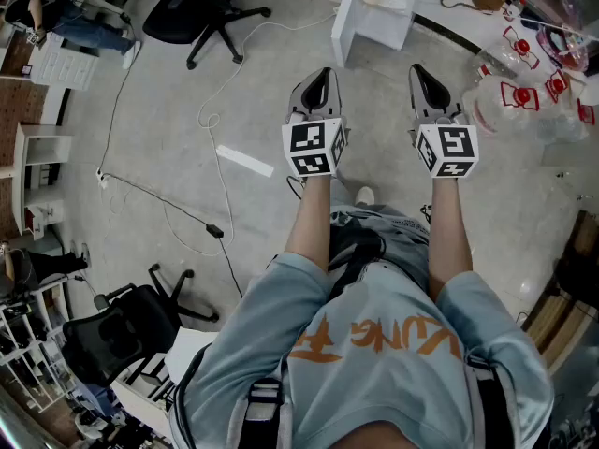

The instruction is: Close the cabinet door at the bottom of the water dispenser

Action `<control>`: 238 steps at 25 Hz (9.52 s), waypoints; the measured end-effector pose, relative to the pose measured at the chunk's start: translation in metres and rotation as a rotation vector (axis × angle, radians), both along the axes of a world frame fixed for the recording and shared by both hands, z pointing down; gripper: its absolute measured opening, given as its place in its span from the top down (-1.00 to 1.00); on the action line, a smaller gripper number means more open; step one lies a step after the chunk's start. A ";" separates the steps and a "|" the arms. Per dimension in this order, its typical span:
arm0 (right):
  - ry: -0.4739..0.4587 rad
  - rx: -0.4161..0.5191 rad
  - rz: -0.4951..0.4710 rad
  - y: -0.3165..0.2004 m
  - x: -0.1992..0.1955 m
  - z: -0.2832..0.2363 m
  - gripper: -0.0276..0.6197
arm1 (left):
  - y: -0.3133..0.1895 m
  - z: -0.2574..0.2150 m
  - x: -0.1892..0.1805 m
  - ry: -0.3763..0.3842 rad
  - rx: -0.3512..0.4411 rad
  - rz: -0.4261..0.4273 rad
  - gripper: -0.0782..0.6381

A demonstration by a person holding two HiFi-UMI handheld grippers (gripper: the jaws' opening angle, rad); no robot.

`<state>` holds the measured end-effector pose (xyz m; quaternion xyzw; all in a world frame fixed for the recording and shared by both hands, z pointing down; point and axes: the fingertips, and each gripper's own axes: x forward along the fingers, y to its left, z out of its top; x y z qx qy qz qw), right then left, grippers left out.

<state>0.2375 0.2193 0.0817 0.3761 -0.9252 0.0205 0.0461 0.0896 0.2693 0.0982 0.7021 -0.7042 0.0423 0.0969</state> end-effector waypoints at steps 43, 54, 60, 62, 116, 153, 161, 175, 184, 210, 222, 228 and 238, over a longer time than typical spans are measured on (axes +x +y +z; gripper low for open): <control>-0.010 0.003 -0.011 -0.159 -0.110 -0.004 0.82 | -0.147 0.014 -0.140 -0.029 -0.019 -0.044 0.73; 0.007 -0.064 -0.074 -0.240 -0.254 0.004 0.82 | -0.231 0.050 -0.237 0.065 -0.100 -0.031 0.73; 0.016 -0.077 -0.022 -0.289 -0.292 0.004 0.82 | -0.279 0.058 -0.298 0.086 -0.108 -0.061 0.73; 0.014 -0.087 0.002 -0.303 -0.297 0.009 0.82 | -0.294 0.060 -0.301 0.094 -0.100 -0.041 0.73; 0.164 -0.434 0.091 -0.292 -0.292 0.440 0.82 | -0.308 0.413 -0.253 0.143 -0.367 0.146 0.73; 0.279 -0.656 0.182 -0.302 -0.328 0.594 0.15 | -0.298 0.470 -0.250 0.162 -0.470 0.189 0.73; 0.315 -0.680 0.171 -0.305 -0.321 0.600 0.17 | -0.311 0.469 -0.239 0.166 -0.469 0.206 0.73; 0.331 -0.699 0.215 -0.304 -0.268 0.603 0.27 | -0.362 0.452 -0.188 0.159 -0.419 0.285 0.73; 0.321 -0.709 0.266 -0.315 -0.220 0.604 0.28 | -0.381 0.456 -0.150 0.151 -0.440 0.324 0.73; 0.285 -0.705 0.348 -0.377 -0.124 0.601 0.28 | -0.409 0.498 -0.068 0.100 -0.565 0.391 0.73; 0.302 -0.685 0.327 -0.410 -0.093 0.602 0.27 | -0.425 0.506 -0.036 0.095 -0.574 0.416 0.73; 0.334 -0.661 0.285 -0.427 -0.075 0.601 0.27 | -0.434 0.506 -0.019 0.106 -0.565 0.402 0.73; 0.305 -0.630 0.344 -0.467 -0.048 0.600 0.33 | -0.441 0.509 0.002 0.088 -0.557 0.424 0.73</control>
